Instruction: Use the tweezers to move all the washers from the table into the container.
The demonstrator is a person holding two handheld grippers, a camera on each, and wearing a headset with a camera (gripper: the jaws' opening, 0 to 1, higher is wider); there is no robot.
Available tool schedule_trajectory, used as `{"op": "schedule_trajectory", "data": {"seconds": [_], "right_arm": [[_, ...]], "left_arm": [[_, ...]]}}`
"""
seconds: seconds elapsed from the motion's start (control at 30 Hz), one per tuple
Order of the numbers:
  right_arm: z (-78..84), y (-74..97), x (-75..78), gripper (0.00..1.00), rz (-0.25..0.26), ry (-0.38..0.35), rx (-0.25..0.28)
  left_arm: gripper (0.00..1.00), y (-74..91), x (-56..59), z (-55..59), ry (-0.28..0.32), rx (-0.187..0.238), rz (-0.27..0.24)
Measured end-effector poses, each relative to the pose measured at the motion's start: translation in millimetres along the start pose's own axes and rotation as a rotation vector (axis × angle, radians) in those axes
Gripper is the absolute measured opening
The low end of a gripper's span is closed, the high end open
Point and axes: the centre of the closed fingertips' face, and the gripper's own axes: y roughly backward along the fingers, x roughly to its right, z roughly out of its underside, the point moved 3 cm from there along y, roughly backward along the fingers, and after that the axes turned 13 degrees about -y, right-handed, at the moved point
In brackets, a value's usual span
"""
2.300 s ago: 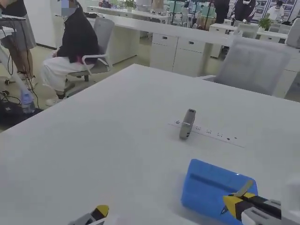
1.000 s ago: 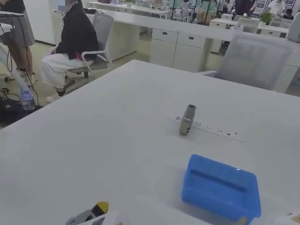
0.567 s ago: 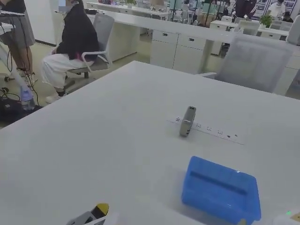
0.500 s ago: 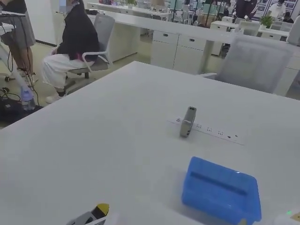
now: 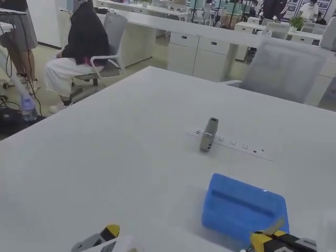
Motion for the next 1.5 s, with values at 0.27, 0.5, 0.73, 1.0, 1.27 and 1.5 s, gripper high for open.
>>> {"op": "schedule_trajectory", "data": {"seconds": [0.27,0.5,0.73,1.0,1.27,1.5], "right_arm": [[-29.4,-1.1,11.5,0.02,0.027,-0.012,0.073],[-37.2,-17.4,29.9,0.02,0.069,-0.033,0.095],[-28.5,-40.1,44.5,0.02,0.092,-0.031,0.05],[-17.1,-61.6,50.0,0.02,0.114,-0.021,0.01],[-8.2,-68.8,55.6,0.02,0.127,0.003,-0.018],[-6.1,-70.6,55.7,0.02,0.129,0.005,-0.007]], "left_arm": [[0.94,0.1,-0.3,-0.2,0.001,0.002,-0.002],[0.94,-0.4,0.2,0.6,-0.005,-0.004,-0.002],[0.94,-1.1,1.3,1.7,-0.008,-0.013,0.005],[0.94,-2.0,2.7,3.4,-0.01,-0.023,0.013],[0.94,-2.1,3.5,3.8,-0.013,-0.027,0.018],[0.94,-1.9,3.8,3.7,-0.013,-0.026,0.02]]}}
